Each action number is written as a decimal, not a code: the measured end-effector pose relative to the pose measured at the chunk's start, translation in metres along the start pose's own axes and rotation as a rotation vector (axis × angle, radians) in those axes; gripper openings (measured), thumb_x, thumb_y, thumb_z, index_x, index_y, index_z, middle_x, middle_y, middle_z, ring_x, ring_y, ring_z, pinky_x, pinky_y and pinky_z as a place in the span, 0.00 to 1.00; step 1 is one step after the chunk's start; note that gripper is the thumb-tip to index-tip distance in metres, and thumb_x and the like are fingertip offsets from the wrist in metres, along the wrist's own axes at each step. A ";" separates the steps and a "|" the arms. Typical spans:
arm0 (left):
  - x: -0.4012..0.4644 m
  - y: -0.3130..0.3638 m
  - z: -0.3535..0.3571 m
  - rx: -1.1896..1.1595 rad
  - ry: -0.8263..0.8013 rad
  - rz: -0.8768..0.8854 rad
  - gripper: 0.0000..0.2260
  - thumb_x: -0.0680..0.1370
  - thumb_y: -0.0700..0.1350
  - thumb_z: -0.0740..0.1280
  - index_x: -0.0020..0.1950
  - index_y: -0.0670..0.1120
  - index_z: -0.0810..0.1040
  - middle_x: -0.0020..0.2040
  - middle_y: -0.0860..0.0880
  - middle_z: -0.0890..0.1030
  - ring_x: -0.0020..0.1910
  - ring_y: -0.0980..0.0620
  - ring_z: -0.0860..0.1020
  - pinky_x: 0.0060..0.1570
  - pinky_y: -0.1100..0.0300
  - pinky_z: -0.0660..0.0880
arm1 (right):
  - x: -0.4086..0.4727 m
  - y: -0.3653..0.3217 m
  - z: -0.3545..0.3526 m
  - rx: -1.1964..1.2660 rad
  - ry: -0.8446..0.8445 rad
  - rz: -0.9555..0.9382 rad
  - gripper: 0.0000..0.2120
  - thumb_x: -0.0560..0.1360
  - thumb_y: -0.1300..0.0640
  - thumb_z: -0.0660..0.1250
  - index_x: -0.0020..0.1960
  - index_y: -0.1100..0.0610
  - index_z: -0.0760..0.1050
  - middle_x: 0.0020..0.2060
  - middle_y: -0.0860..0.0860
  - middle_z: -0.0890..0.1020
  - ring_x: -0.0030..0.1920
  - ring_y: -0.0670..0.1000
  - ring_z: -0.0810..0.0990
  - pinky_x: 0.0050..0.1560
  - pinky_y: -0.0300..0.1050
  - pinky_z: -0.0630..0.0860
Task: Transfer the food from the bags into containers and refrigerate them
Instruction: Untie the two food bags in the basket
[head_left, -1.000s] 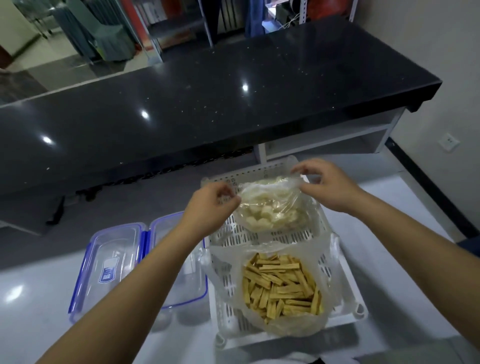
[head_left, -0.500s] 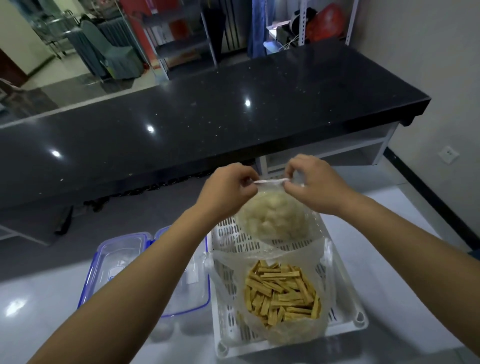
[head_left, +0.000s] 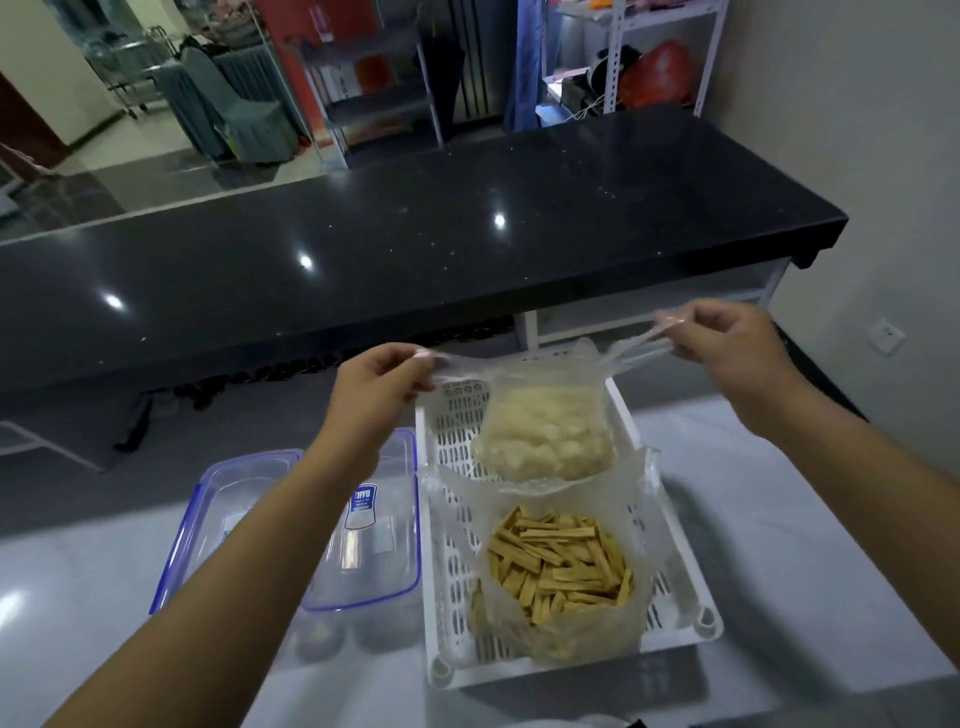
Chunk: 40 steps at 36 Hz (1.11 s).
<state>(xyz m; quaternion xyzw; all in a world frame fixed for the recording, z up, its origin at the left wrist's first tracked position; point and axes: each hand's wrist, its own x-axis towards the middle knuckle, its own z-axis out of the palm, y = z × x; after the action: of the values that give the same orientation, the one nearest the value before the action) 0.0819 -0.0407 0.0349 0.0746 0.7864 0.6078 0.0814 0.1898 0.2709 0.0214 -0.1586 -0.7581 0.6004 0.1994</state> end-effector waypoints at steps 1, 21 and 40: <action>-0.001 0.003 -0.003 -0.025 -0.025 -0.022 0.07 0.80 0.39 0.67 0.45 0.45 0.84 0.41 0.46 0.85 0.42 0.53 0.82 0.48 0.59 0.79 | 0.000 -0.005 -0.003 0.000 0.021 -0.019 0.19 0.74 0.47 0.72 0.40 0.65 0.78 0.37 0.64 0.77 0.40 0.56 0.74 0.46 0.59 0.74; 0.040 0.070 0.030 0.080 -0.291 -0.162 0.11 0.80 0.46 0.68 0.42 0.42 0.83 0.33 0.48 0.83 0.40 0.49 0.83 0.47 0.55 0.80 | -0.012 -0.065 0.013 0.748 -0.131 0.444 0.11 0.79 0.64 0.60 0.60 0.62 0.74 0.49 0.62 0.85 0.41 0.56 0.86 0.44 0.54 0.83; 0.032 0.083 0.013 -0.501 -0.347 -0.425 0.30 0.78 0.63 0.62 0.70 0.41 0.74 0.61 0.38 0.83 0.59 0.38 0.82 0.60 0.43 0.77 | 0.032 -0.076 0.003 0.833 -0.247 0.479 0.31 0.76 0.36 0.61 0.70 0.57 0.73 0.66 0.66 0.76 0.61 0.68 0.79 0.59 0.67 0.76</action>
<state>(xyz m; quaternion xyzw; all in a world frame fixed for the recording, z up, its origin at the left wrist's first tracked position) 0.0548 -0.0008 0.1110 -0.0106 0.5856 0.7294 0.3534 0.1600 0.2661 0.0979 -0.1632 -0.4140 0.8955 0.0110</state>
